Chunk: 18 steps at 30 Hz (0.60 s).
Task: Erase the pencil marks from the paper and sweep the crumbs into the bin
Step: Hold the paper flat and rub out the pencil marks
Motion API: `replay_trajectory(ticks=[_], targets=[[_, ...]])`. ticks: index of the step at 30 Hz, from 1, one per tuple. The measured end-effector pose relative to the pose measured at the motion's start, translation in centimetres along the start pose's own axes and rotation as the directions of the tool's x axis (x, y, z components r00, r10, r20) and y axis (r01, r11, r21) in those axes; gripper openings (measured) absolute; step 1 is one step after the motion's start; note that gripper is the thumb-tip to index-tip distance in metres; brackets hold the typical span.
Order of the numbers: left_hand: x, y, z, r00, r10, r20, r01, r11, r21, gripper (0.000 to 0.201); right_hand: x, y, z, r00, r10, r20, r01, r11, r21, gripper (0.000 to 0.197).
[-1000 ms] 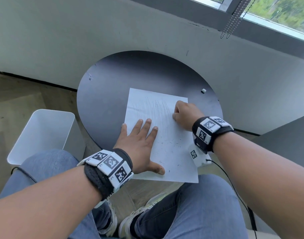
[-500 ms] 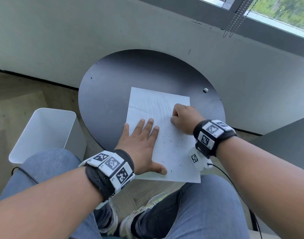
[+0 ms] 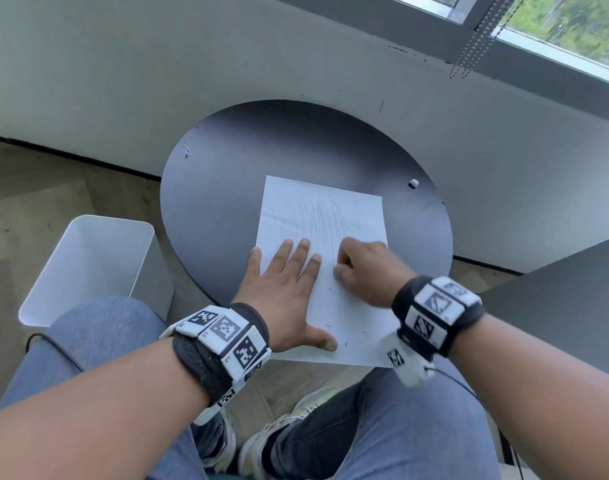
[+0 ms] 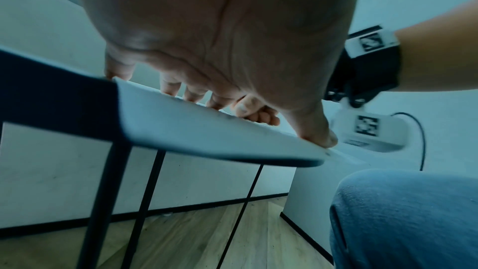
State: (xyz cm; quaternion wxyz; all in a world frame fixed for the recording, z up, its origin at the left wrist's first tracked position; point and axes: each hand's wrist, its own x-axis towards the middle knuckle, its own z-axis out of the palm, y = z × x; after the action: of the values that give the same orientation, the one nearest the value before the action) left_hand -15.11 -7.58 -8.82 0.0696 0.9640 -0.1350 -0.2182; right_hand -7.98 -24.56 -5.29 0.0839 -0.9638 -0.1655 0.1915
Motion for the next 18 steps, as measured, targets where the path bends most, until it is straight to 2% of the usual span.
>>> replay_trajectory(ticks=[5, 8, 10, 15, 18], targets=[[0.0, 0.0, 0.0, 1.000, -0.004, -0.004, 0.004, 1.000, -0.002, 0.137, 6.3, 1.7, -1.6, 0.986, 0.117, -0.117, -0.116, 0.993, 0.015, 0.008], [-0.1, 0.1, 0.1, 1.000, -0.007, -0.008, 0.007, 1.000, -0.003, 0.137, 6.1, 1.4, -1.6, 0.987, 0.122, -0.106, -0.124, 0.992, -0.012, 0.008], [0.0, 0.1, 0.1, 1.000, -0.009, -0.019, 0.009, 1.000, -0.009, 0.137, 4.2, 0.9, -1.1, 0.994, 0.077, -0.082, -0.079, 0.997, -0.020, 0.009], [-0.1, 0.1, 0.3, 0.999, -0.005, -0.037, 0.004, 0.999, -0.035, 0.136, -1.7, -1.1, 0.8, 0.990, -0.128, 0.053, 0.130, 0.990, -0.046, 0.012], [-0.1, 0.1, 0.3, 0.999, -0.003, -0.039, 0.002, 0.999, -0.032, 0.136, -0.8, -1.1, 0.5, 0.992, -0.123, 0.043, 0.125, 0.991, -0.053, 0.011]])
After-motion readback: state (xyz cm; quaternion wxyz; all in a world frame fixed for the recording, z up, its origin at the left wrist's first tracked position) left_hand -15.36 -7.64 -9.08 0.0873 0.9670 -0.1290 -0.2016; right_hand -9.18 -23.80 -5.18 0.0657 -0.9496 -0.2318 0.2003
